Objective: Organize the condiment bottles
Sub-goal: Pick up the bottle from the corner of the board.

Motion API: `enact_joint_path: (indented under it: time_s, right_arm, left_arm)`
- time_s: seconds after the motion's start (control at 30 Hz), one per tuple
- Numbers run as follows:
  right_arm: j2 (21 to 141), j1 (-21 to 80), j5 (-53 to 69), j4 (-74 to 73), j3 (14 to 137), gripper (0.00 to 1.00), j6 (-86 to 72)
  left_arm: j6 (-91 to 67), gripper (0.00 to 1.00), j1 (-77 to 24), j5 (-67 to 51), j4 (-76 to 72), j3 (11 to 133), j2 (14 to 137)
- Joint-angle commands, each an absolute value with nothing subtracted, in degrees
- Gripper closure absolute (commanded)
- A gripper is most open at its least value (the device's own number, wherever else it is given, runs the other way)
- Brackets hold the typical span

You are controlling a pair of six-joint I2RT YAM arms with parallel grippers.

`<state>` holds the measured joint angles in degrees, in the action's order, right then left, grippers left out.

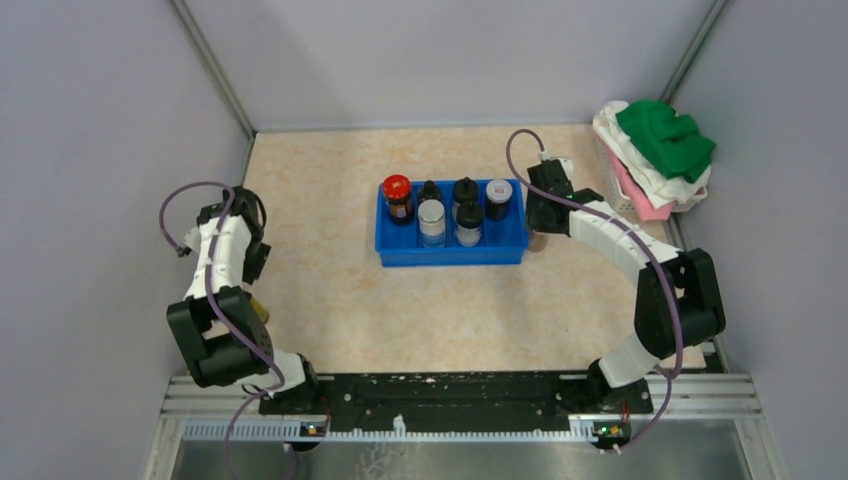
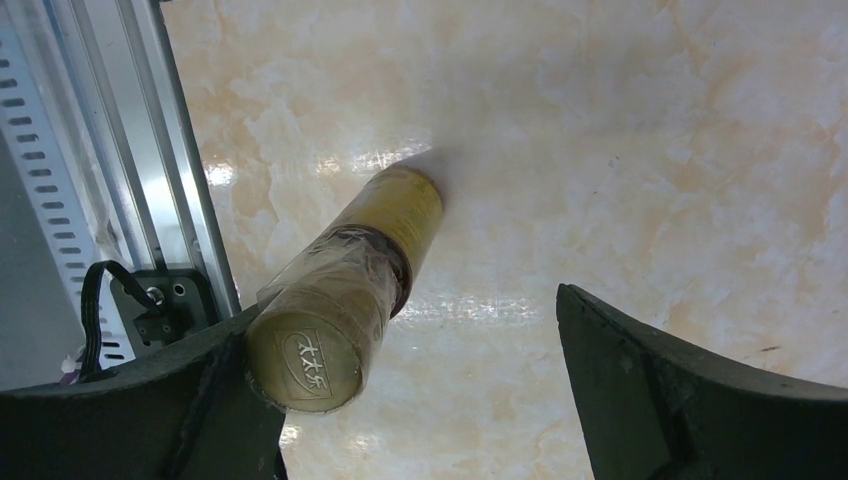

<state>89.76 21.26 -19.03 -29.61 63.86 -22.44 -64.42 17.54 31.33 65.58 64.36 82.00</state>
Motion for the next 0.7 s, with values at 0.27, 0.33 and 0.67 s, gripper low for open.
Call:
enact_joint_path:
  time_s: [0.27, 0.33, 0.67]
  right_arm:
    - [91.82, 22.12, -17.21, -30.43, 61.68, 1.0, -22.81]
    - [91.76, 22.15, -17.2, -30.26, 61.37, 1.0, -22.74]
    - [92.58, 22.39, -16.64, -29.09, 60.64, 1.0, -23.12]
  left_arm:
    - [-69.65, 0.01, 18.09, 33.79, 69.1, 61.6, 78.25]
    - [-70.28, 0.01, 18.11, 34.4, 69.92, 61.9, 77.8]
    - [-71.29, 0.01, 18.14, 36.11, 72.53, 62.38, 75.52]
